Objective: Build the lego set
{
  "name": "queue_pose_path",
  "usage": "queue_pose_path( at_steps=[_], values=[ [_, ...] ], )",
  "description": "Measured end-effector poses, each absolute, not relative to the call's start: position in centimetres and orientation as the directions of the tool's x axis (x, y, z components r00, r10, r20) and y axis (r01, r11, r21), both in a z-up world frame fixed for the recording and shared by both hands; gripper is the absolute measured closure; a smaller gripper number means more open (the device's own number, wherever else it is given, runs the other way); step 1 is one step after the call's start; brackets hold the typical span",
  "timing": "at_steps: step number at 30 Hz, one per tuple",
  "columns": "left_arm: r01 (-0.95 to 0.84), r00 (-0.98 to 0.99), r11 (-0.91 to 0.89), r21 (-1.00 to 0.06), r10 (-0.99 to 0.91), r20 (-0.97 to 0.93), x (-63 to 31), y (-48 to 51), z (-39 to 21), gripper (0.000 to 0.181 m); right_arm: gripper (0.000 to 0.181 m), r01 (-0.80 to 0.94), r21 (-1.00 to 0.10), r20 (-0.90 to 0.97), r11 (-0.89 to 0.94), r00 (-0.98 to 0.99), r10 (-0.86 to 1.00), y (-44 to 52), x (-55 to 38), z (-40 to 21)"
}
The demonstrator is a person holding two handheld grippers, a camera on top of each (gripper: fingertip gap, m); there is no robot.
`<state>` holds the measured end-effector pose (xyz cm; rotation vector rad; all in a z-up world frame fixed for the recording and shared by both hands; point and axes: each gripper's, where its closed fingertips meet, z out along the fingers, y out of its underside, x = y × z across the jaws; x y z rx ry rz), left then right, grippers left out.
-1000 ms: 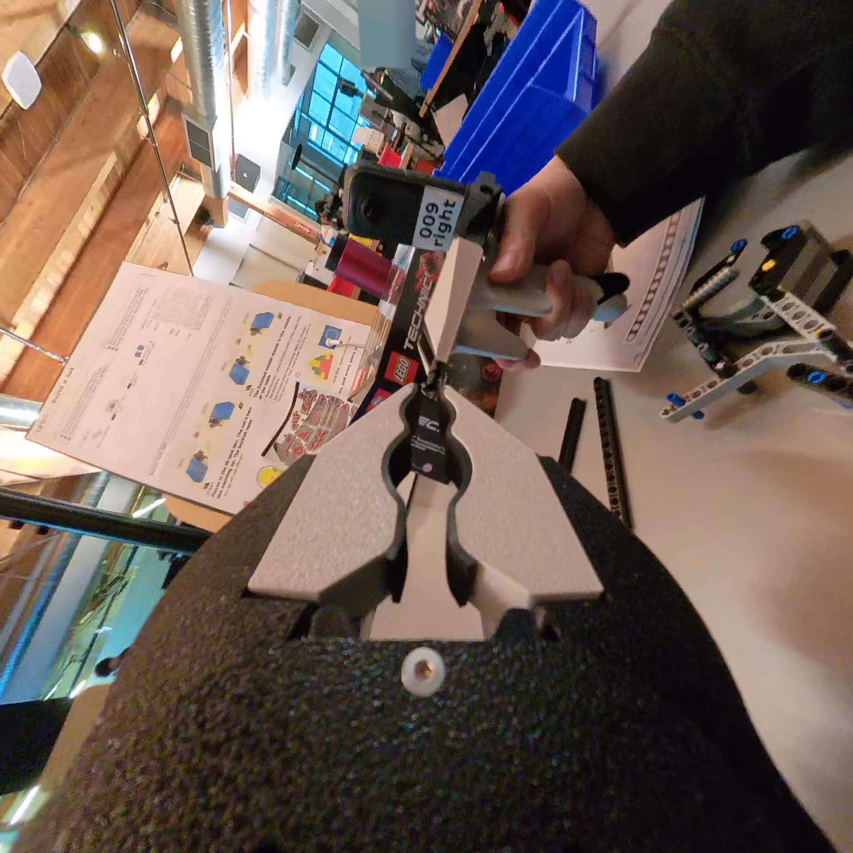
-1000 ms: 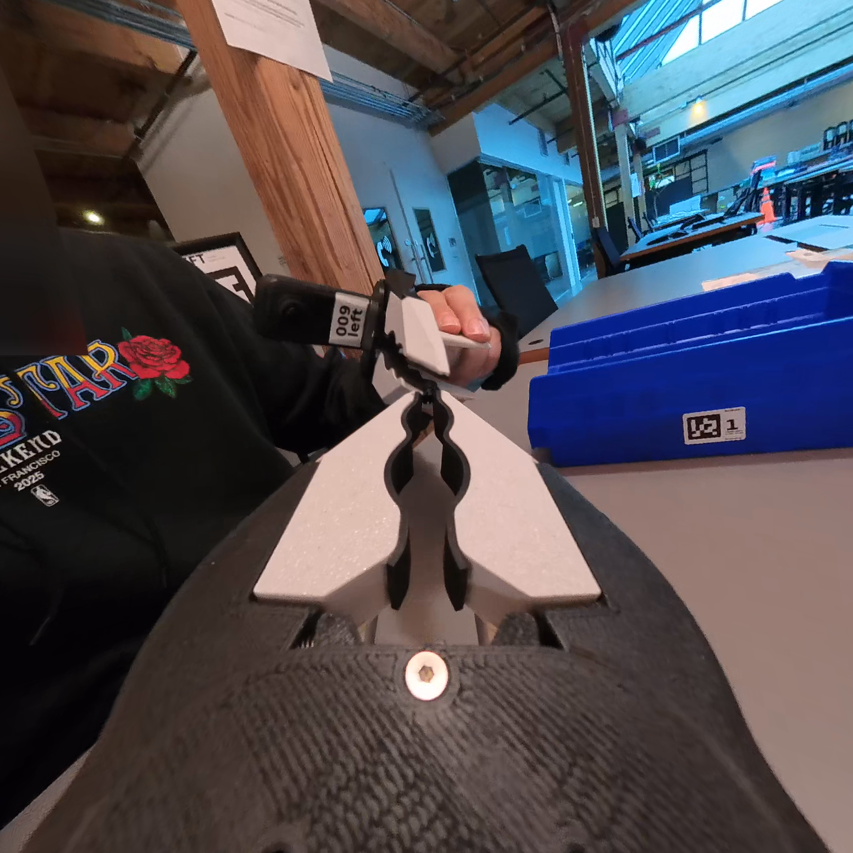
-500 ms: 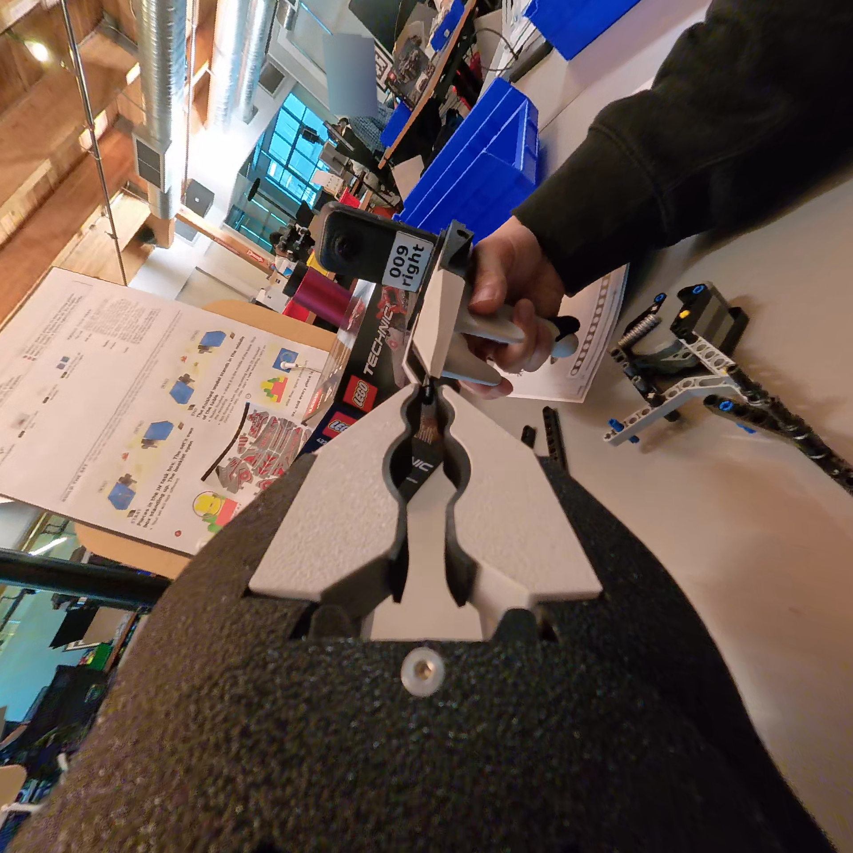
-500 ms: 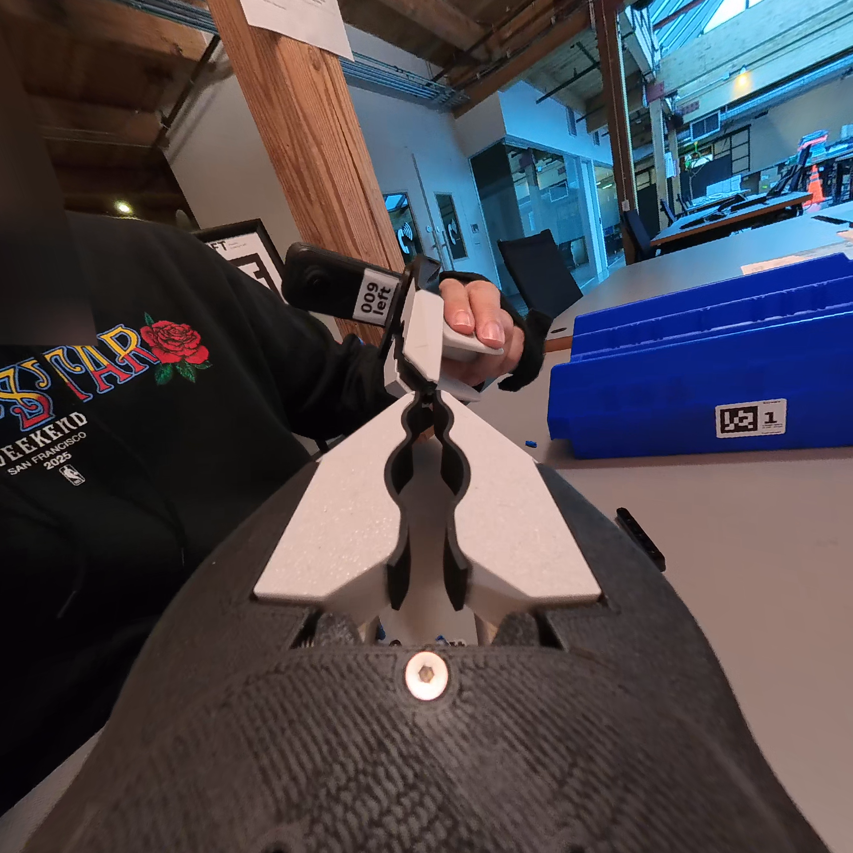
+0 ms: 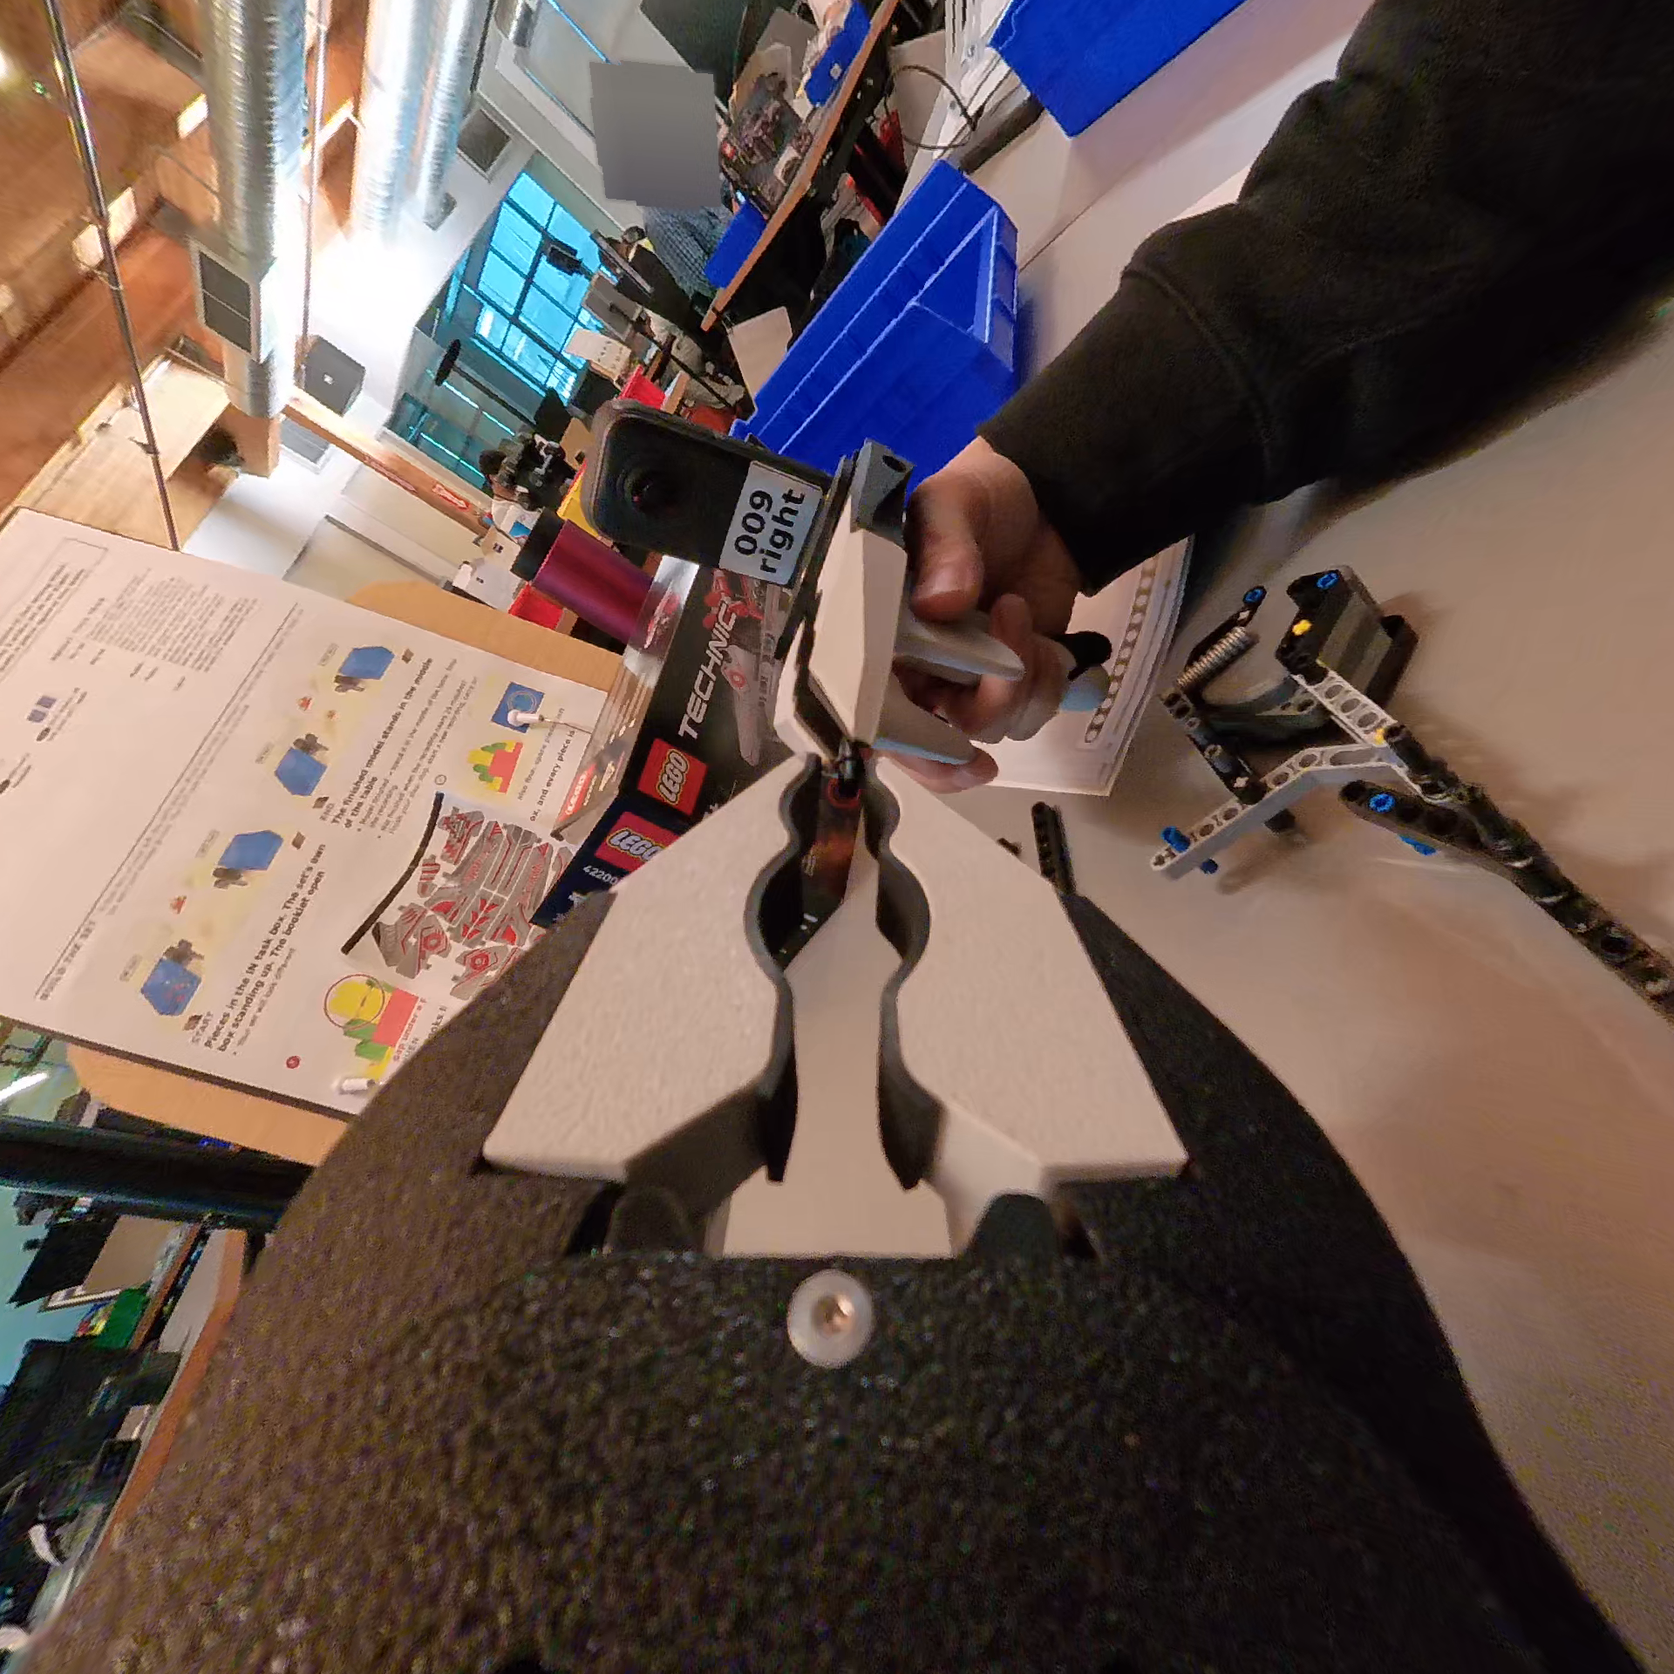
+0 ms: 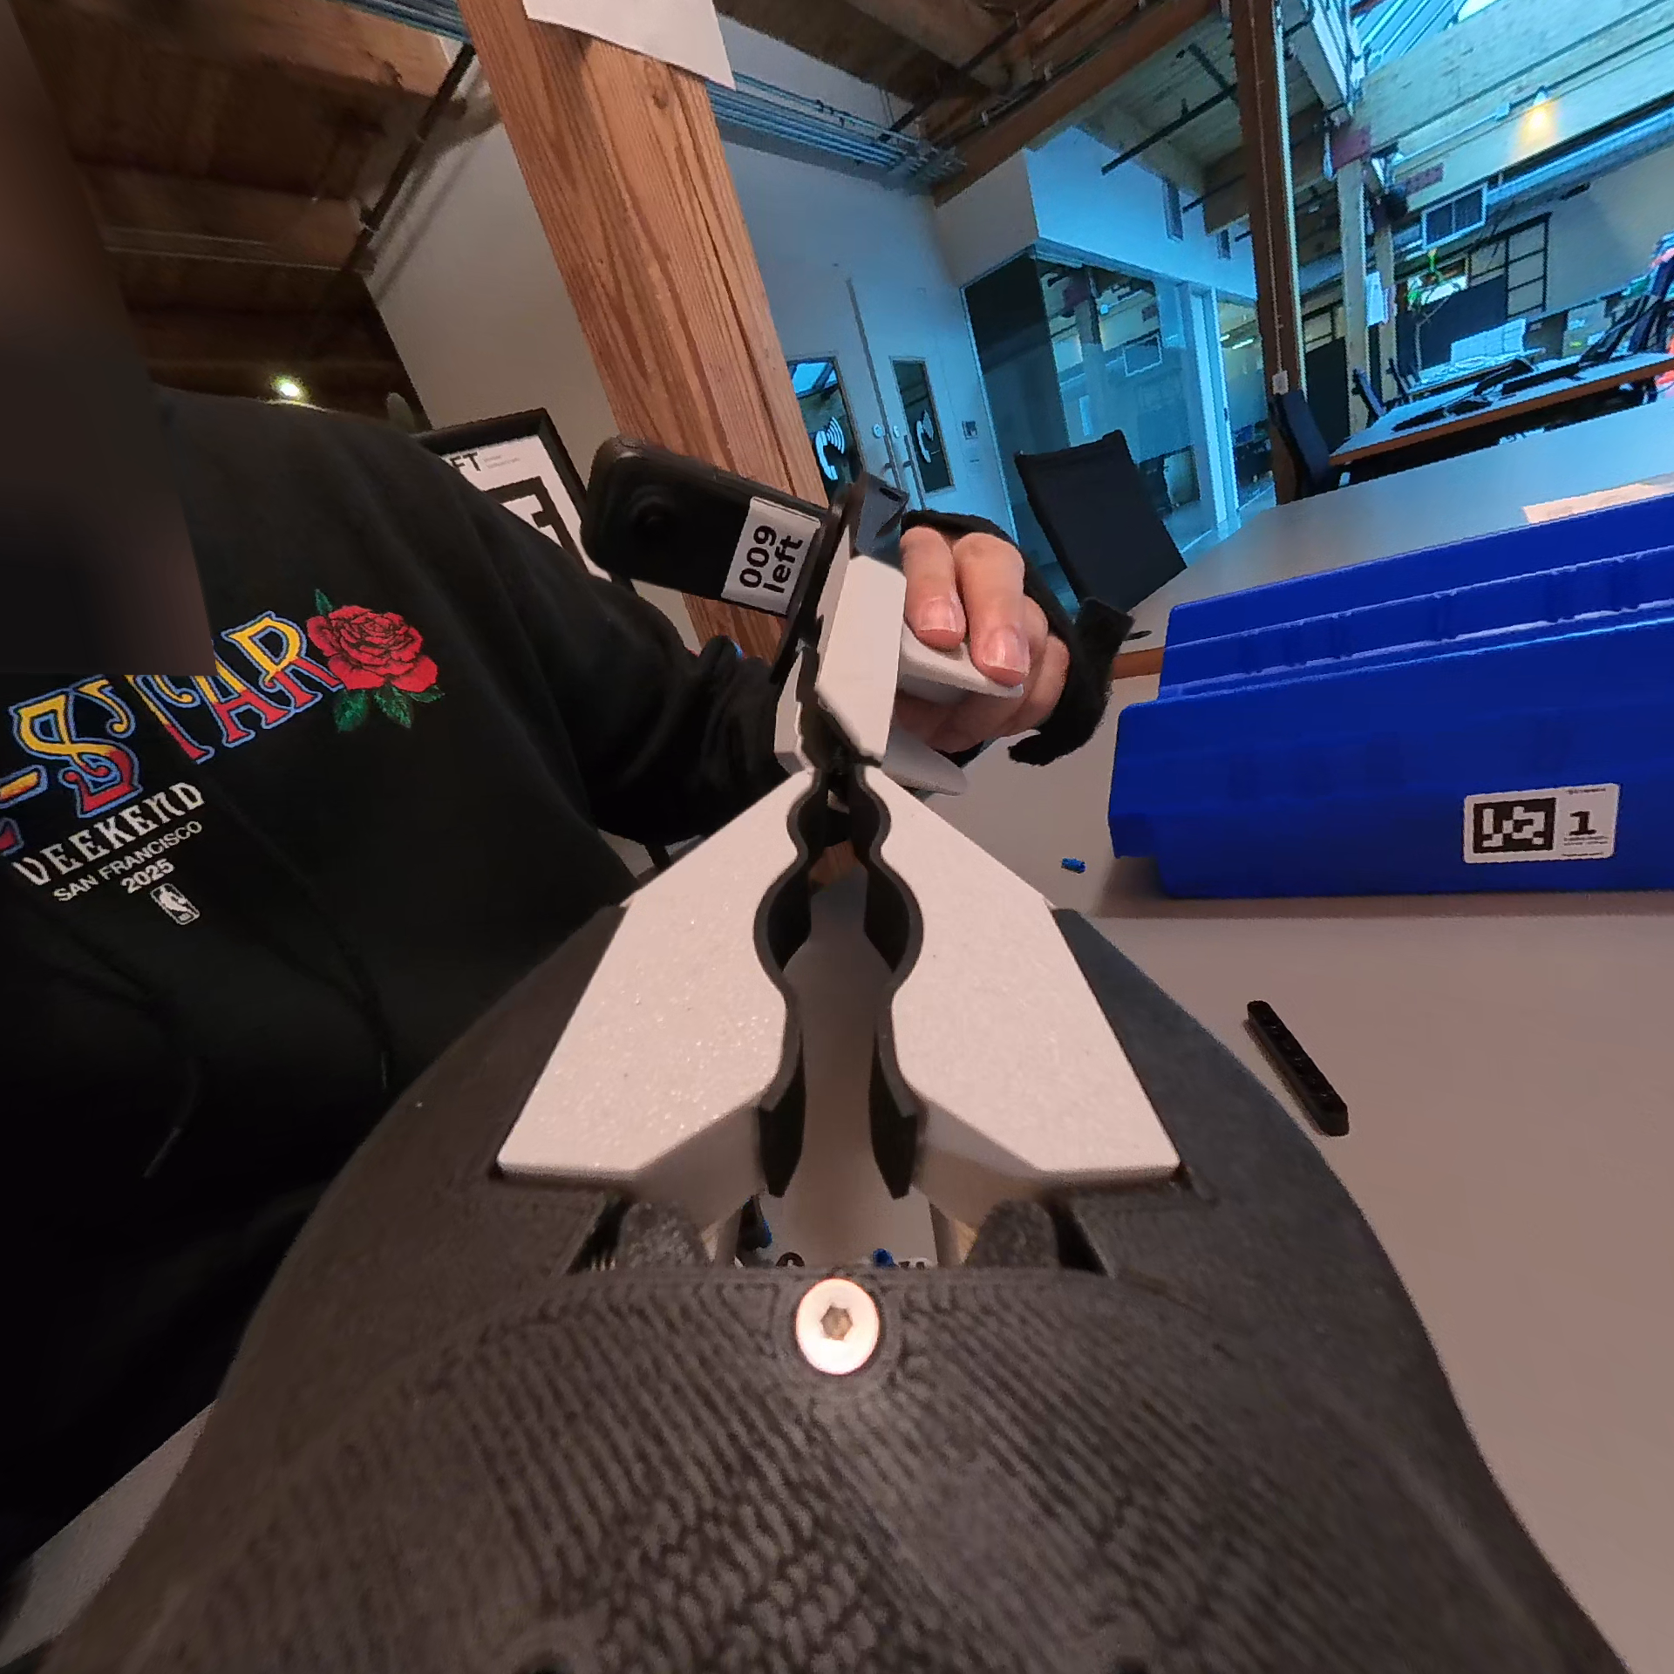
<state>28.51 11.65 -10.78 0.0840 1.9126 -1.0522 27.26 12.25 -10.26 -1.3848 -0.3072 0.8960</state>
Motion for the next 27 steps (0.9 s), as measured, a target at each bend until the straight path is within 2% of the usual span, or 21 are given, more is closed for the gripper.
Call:
queue_pose_path(
  at_steps=[1, 18, 27],
  values=[
    [0.448, -0.572, 0.630, -0.634, -0.343, -0.745, 28.49, 11.65, -10.67, 0.176, 0.179, -0.365, -0.929, -0.303, -0.064, 0.648, 0.699, 12.24, 27.27, -10.15],
    [0.478, -0.574, 0.605, -0.637, -0.333, -0.748, 27.86, 11.42, -9.98, 0.178, 0.179, -0.364, -0.930, -0.286, -0.046, 0.640, 0.713, 11.86, 27.12, -9.64],
    [0.434, -0.601, 0.629, -0.645, -0.331, -0.728, 27.84, 11.51, -10.31, 0.179, 0.179, -0.358, -0.932, -0.289, -0.056, 0.642, 0.710, 11.93, 27.15, -10.02]
  ],
)
